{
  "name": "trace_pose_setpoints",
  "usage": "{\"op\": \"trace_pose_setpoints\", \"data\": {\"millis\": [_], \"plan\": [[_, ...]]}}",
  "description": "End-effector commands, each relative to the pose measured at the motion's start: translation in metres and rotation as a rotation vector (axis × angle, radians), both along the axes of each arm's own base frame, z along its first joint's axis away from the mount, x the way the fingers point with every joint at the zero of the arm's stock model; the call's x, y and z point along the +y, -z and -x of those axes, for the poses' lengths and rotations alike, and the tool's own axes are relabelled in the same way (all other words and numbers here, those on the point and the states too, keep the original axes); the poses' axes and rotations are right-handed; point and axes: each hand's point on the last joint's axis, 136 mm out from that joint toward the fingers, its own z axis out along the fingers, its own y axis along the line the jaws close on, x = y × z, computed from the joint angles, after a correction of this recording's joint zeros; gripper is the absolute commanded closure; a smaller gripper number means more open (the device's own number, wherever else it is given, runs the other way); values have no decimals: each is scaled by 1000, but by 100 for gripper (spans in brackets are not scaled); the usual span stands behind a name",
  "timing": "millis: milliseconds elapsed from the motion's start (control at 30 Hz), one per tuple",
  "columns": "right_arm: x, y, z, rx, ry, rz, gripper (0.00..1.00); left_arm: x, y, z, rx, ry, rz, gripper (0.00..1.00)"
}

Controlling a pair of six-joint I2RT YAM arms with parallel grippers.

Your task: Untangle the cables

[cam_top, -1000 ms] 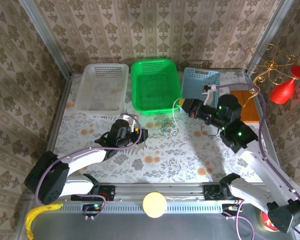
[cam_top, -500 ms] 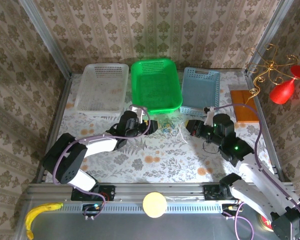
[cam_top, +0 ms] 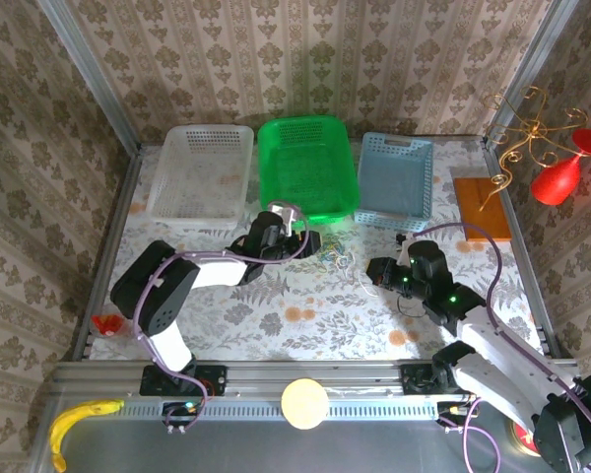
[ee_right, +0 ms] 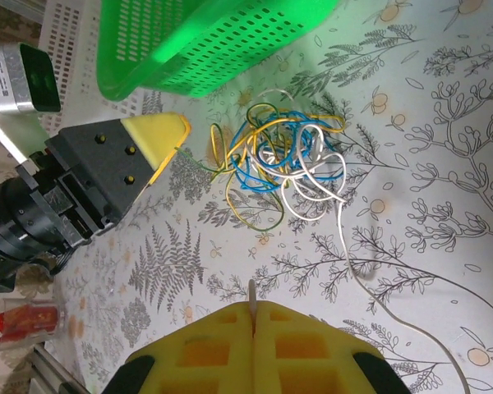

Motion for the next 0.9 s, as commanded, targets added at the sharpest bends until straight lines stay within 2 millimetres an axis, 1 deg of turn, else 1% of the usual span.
{"op": "trace_pose_setpoints", "data": {"millis": [0,200,300,400,467,533,567,600,733,767,800,867], "plan": [[4,0,-4,-23,0,-15,100,-13,-17,-10,-39,2,51,38],[11,7,-8,-10,-13,-11,100,-16,-6,-14,-27,-1,43,51],[15,6,-13,-12,-23,-9,100,-17,-2,-14,-23,1,41,55],[23,5,-18,-13,-42,1,100,-17,2,-14,-20,1,36,63],[28,4,-21,-15,-57,9,100,-16,2,-14,-27,3,35,72],[33,2,-24,-17,-72,15,100,-15,0,-14,-38,7,32,86],[36,1,-25,-19,-81,19,100,-14,-2,-14,-46,7,30,96],[38,1,-26,-18,-85,22,100,-13,-4,-14,-48,9,28,100],[46,-2,-29,-23,-112,37,100,-3,-22,-9,-79,17,16,100],[48,-5,-30,-29,-121,38,98,2,-28,-7,-86,17,11,100],[49,-6,-31,-31,-127,43,93,4,-32,-4,-90,21,2,100],[52,-8,-32,-38,-142,57,78,12,-45,2,-106,24,-16,100]]}}
